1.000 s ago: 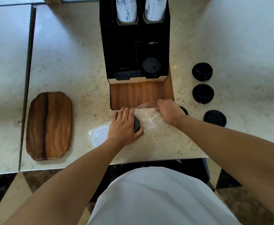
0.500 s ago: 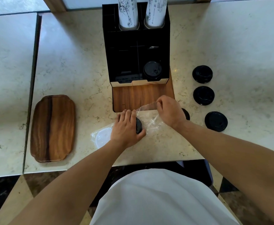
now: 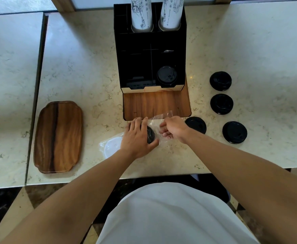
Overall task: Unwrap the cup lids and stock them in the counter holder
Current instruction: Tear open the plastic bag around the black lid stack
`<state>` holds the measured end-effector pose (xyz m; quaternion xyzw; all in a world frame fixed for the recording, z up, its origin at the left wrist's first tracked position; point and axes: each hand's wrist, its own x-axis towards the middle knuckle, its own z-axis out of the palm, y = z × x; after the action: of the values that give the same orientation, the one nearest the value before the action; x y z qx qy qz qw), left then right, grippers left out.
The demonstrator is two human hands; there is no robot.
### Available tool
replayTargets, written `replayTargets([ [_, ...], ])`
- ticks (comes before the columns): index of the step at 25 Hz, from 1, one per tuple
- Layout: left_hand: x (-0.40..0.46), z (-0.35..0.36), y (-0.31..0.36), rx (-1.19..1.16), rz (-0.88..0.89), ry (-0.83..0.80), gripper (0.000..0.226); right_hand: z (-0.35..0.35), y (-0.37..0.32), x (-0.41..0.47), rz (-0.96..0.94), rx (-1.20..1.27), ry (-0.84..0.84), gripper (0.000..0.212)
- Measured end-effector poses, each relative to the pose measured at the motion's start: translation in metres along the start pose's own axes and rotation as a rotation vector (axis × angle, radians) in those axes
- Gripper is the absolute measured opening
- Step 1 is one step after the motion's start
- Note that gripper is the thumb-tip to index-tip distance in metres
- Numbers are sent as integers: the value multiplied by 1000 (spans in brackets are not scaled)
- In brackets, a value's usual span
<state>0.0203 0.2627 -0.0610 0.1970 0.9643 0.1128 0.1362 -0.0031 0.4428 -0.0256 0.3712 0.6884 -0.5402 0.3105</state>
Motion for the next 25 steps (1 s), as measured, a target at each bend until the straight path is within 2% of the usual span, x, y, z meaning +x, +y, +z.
replayTargets([
  [5,-1,-8,-6,-138,-9,-81,106,1,1,1,65,139,-113,35],
  [11,-13,-12,-16,23,37,1,117,-6,4,5,78,233,-297,24],
  [15,-24,-7,-32,83,18,-34,121,-8,2,5,57,150,-340,13],
  [19,-25,-5,-36,129,40,-19,117,-7,-6,3,31,8,-361,16],
  [25,-26,-2,-36,97,51,61,111,-2,-9,3,-62,-186,-292,20],
])
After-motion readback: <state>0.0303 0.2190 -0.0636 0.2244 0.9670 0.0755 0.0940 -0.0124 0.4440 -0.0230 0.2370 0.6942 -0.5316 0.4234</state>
